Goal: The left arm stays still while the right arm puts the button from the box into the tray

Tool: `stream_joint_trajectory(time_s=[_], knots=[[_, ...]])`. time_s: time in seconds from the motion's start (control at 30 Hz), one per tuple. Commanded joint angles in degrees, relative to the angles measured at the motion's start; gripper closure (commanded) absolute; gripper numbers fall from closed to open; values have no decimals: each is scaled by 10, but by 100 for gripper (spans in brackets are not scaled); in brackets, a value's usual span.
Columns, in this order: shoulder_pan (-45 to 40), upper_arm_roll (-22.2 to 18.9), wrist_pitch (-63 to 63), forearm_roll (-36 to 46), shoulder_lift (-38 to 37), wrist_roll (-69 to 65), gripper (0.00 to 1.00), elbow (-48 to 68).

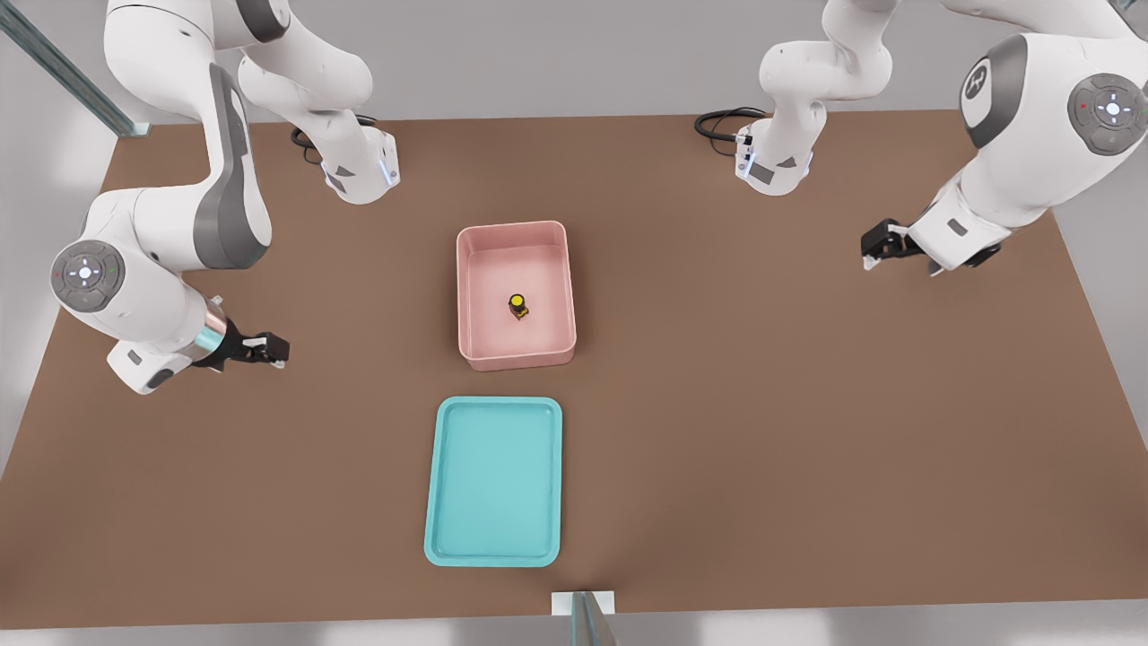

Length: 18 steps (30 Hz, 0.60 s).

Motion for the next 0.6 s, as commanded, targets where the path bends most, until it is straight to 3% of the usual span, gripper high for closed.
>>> stream_joint_trajectory(time_s=[0.0, 0.03, 0.1, 0.17, 0.23, 0.37, 0.57], knots=[[2, 0, 7, -1, 1, 18, 0, 0], [19, 12, 10, -1, 3, 21, 0, -18], [78, 86, 26, 19, 25, 27, 0, -41], [127, 130, 69, 19, 33, 44, 0, -65], [180, 176, 144, 14, 48, 172, 0, -106], [244, 189, 308, -47, 77, 328, 0, -194], [235, 187, 461, -97, 71, 440, 0, -332]])
